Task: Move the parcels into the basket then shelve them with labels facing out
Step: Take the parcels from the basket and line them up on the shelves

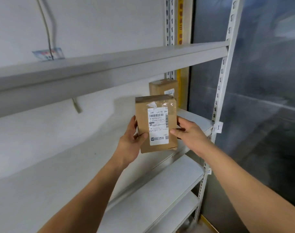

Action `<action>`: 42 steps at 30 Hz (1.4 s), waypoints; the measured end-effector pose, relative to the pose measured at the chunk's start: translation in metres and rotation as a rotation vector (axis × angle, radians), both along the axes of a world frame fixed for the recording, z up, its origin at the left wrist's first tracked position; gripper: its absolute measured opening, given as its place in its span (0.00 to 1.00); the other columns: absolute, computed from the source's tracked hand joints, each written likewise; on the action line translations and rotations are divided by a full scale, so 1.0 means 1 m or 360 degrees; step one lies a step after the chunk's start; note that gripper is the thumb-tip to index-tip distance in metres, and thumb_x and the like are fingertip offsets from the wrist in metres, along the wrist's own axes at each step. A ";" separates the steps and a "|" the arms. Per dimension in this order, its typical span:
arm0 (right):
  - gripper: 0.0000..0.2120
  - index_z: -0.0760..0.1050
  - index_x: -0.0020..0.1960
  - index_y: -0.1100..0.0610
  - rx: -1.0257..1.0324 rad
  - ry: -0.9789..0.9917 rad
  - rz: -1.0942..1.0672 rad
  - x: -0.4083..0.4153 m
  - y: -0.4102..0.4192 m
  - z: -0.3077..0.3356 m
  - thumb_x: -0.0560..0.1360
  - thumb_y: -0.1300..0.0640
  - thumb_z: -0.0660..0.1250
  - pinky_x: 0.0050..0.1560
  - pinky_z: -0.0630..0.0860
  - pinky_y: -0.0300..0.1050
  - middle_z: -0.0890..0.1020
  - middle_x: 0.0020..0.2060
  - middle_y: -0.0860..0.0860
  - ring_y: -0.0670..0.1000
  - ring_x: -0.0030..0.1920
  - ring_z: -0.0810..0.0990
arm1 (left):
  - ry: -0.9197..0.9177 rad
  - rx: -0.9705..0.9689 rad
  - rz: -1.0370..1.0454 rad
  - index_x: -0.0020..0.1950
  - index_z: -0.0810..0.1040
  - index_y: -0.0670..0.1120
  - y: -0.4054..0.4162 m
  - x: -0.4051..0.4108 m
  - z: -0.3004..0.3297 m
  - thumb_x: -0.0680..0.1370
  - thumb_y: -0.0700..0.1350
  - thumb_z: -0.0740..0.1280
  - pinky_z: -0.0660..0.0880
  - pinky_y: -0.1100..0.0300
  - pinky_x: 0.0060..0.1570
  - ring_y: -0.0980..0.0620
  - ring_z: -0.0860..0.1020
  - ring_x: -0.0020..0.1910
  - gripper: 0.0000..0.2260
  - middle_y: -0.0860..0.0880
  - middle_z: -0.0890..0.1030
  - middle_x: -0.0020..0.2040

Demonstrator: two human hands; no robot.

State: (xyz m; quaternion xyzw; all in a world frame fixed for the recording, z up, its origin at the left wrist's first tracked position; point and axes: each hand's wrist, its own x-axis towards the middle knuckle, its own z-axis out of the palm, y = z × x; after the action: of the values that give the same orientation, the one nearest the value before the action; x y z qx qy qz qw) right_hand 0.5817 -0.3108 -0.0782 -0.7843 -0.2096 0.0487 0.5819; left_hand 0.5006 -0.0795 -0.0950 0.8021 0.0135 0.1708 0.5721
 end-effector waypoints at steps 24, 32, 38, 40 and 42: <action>0.28 0.68 0.80 0.47 0.0014 0.0013 0.0279 0.233 0.107 -0.034 0.83 0.64 0.67 0.75 0.67 0.46 0.77 0.71 0.44 0.45 0.73 0.71 | -0.0089 -0.0128 0.0594 0.77 0.69 0.67 0.031 0.173 -0.022 0.79 0.32 0.67 0.82 0.55 0.60 0.52 0.82 0.65 0.36 0.68 0.82 0.60; 0.27 0.65 0.82 0.47 0.0080 0.0004 0.0214 0.247 0.121 -0.039 0.85 0.63 0.63 0.73 0.65 0.41 0.75 0.71 0.42 0.43 0.73 0.70 | -0.0080 -0.0161 0.0663 0.79 0.68 0.64 0.038 0.198 -0.026 0.77 0.31 0.68 0.81 0.54 0.62 0.52 0.81 0.66 0.38 0.70 0.81 0.62; 0.26 0.61 0.84 0.47 0.0007 -0.0017 0.0206 0.253 0.125 -0.039 0.87 0.60 0.59 0.67 0.63 0.36 0.71 0.74 0.46 0.43 0.73 0.70 | -0.0003 -0.0074 0.0729 0.81 0.62 0.67 0.039 0.201 -0.029 0.80 0.34 0.68 0.79 0.52 0.65 0.52 0.80 0.68 0.38 0.64 0.78 0.68; 0.26 0.61 0.84 0.46 -0.0013 -0.0031 0.0212 0.253 0.125 -0.042 0.87 0.58 0.60 0.69 0.63 0.39 0.72 0.76 0.48 0.49 0.77 0.69 | 0.0014 -0.0039 0.0735 0.81 0.61 0.68 0.039 0.200 -0.030 0.80 0.36 0.68 0.78 0.52 0.66 0.53 0.79 0.69 0.38 0.64 0.77 0.69; 0.27 0.60 0.84 0.45 -0.0020 -0.0011 0.0206 0.252 0.125 -0.043 0.87 0.57 0.60 0.69 0.64 0.40 0.72 0.77 0.49 0.51 0.77 0.69 | 0.0036 -0.0023 0.0747 0.80 0.61 0.70 0.038 0.199 -0.030 0.80 0.37 0.68 0.79 0.50 0.66 0.52 0.79 0.69 0.38 0.62 0.78 0.70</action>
State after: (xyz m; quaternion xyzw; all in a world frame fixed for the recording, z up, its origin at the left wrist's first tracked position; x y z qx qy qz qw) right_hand 0.8336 -0.1863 -0.1209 -0.7728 -0.2618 0.0847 0.5719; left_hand 0.6997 -0.0414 -0.1251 0.7747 0.2072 0.2901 0.5223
